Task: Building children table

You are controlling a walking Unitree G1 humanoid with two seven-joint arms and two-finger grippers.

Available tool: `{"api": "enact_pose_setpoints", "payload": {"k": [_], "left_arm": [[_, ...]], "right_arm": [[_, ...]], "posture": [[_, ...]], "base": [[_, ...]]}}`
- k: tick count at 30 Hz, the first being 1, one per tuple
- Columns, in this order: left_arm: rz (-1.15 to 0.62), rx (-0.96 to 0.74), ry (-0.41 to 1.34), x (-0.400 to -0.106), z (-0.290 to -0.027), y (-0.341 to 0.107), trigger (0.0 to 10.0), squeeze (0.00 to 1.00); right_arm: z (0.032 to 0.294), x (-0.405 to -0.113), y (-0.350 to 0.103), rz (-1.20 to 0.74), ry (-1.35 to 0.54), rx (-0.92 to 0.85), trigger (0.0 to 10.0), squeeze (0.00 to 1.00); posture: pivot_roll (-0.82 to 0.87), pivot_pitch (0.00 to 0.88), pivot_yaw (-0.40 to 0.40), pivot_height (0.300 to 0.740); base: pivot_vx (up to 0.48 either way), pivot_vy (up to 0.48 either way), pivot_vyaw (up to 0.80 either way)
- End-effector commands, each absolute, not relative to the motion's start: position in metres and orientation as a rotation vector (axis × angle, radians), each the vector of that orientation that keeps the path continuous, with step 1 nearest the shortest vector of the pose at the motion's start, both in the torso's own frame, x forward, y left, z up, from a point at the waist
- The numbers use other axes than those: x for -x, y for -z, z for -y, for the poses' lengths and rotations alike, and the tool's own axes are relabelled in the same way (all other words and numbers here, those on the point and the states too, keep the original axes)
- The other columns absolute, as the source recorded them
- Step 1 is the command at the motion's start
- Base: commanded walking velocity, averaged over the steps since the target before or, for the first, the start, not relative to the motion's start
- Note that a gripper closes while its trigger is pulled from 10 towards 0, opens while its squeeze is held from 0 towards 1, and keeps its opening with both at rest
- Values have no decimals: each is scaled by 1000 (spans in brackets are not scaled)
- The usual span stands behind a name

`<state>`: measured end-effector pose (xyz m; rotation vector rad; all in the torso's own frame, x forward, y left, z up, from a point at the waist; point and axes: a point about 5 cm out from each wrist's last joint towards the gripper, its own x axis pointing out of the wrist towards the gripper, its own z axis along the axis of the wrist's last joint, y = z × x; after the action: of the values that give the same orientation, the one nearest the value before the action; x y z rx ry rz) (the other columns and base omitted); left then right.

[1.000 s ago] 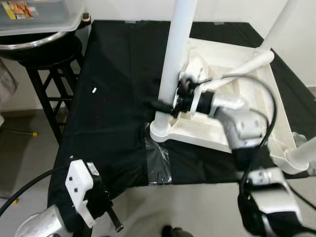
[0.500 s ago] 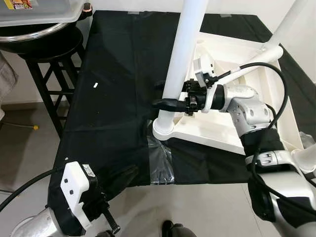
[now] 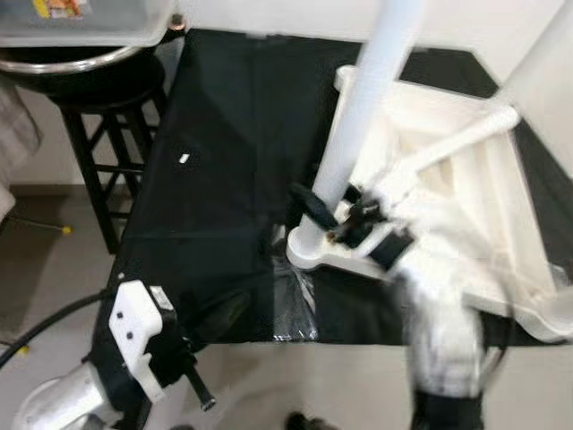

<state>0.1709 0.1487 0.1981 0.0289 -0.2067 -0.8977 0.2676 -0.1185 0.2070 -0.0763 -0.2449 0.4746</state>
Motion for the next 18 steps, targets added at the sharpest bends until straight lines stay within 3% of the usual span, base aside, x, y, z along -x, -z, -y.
{"api": "enact_pose_setpoints", "payload": {"k": [1,13,14,16,17,18], "left_arm": [[196,-10,915,-171,-146,-194,10000,0],[217,-32,913,-177,-149,-197,10000,0],[217,-35,911,-178,-149,-197,10000,0],[219,-36,911,-179,-149,-197,10000,0],[218,-35,913,-179,-148,-196,10000,0],[218,-34,915,-179,-148,-195,10000,0]], "right_arm": [[132,-263,-157,-28,-380,101,0,0],[111,-274,-175,7,-388,98,0,0],[109,-273,-177,8,-370,104,10000,0],[107,-273,-181,13,-346,102,10000,0],[106,-274,-183,23,-363,100,10000,800],[106,-274,-184,29,-373,98,10000,800]], "posture": [[27,218,-60,740],[49,188,-75,740],[47,187,-75,740],[44,186,-77,740],[40,185,-78,740],[40,185,-78,740]], "base": [[0,0,0],[0,0,0],[0,0,0],[0,0,0],[0,0,0],[0,0,0]]}}
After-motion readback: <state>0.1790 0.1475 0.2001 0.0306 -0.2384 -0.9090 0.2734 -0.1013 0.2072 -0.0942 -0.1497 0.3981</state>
